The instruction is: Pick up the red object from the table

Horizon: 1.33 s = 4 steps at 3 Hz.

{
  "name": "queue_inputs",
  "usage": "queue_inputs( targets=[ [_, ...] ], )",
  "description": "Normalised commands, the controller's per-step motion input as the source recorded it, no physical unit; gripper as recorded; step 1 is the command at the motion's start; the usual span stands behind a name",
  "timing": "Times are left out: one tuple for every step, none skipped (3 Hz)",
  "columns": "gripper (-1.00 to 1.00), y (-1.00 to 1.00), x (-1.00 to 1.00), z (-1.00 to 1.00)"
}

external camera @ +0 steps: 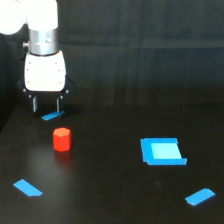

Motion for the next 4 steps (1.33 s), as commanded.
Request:
queue_inputs(
  targets=[
    [0.97, 0.0, -0.19, -0.04],
    [0.97, -0.81, 0.3, -0.21],
    [0.93, -0.98, 0.46, 0.08],
    [1.0, -1.0, 0.33, 0.15]
  ],
)
